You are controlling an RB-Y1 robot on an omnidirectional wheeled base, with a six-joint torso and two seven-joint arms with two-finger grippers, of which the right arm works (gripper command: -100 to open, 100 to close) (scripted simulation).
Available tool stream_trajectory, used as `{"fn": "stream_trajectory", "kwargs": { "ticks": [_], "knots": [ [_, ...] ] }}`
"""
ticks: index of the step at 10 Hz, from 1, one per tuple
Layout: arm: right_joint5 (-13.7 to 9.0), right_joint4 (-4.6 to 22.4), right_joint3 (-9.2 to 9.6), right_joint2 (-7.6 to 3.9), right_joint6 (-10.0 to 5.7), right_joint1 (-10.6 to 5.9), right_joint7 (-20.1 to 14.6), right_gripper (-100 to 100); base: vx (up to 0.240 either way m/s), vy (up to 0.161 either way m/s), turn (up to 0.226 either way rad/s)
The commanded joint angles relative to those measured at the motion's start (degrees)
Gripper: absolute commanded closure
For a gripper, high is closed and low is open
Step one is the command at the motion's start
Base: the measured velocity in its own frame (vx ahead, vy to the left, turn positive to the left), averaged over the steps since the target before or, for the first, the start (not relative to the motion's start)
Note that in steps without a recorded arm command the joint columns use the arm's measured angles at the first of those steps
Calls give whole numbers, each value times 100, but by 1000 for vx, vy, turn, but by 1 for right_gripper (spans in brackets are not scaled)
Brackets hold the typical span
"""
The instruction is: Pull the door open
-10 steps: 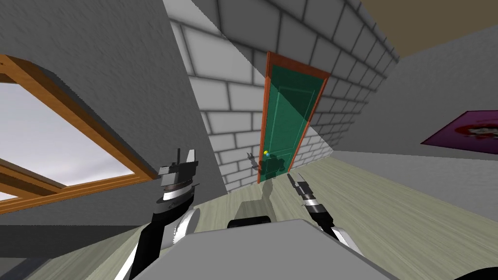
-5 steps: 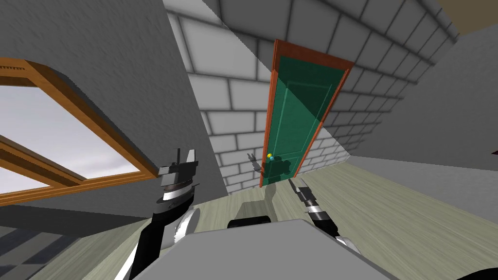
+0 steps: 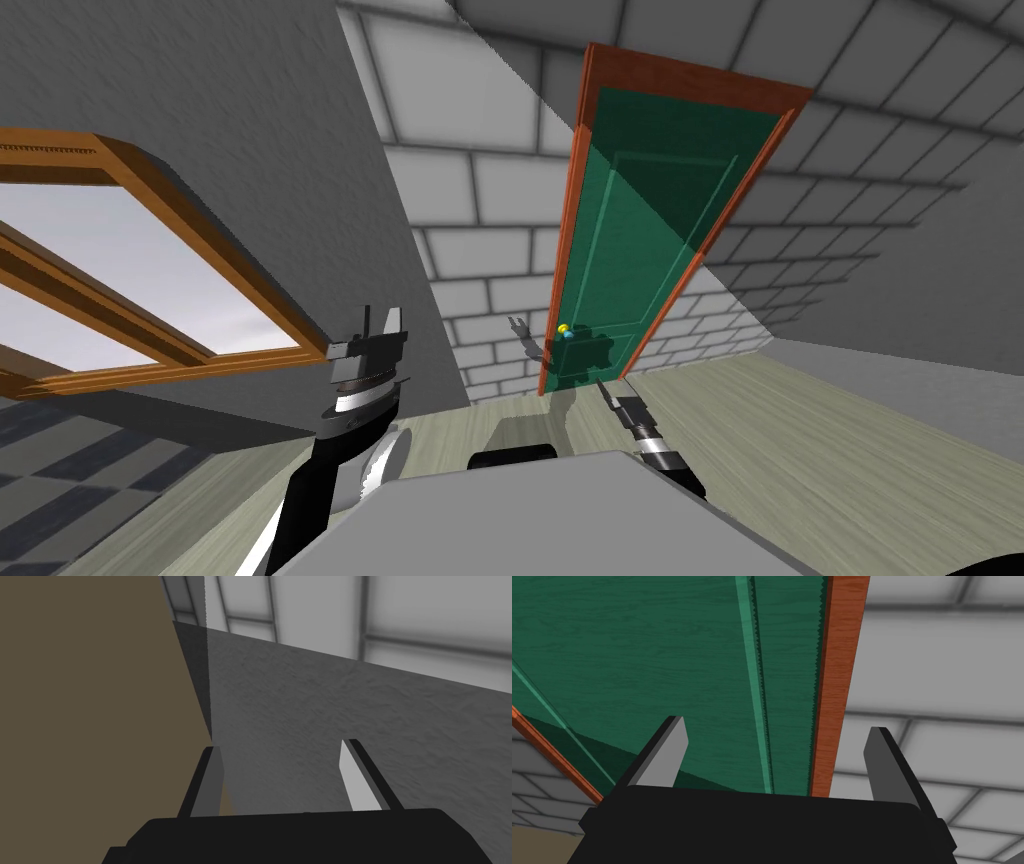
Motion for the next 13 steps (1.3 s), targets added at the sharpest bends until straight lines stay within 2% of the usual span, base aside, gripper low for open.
{"fn": "stream_trajectory", "kwargs": {
  "ticks": [1,4,8,13],
  "knots": [
    [108,169,-112,41,-93,-23,135,-100,117,-78,126],
    [283,460,-298,134,-245,-61,348,-100,101,-75,120],
    [614,1010,-650,355,-533,-133,750,-100,120,-88,159],
    [831,1372,-881,570,-722,-180,1014,-100,85,-77,91]
  ]
}}
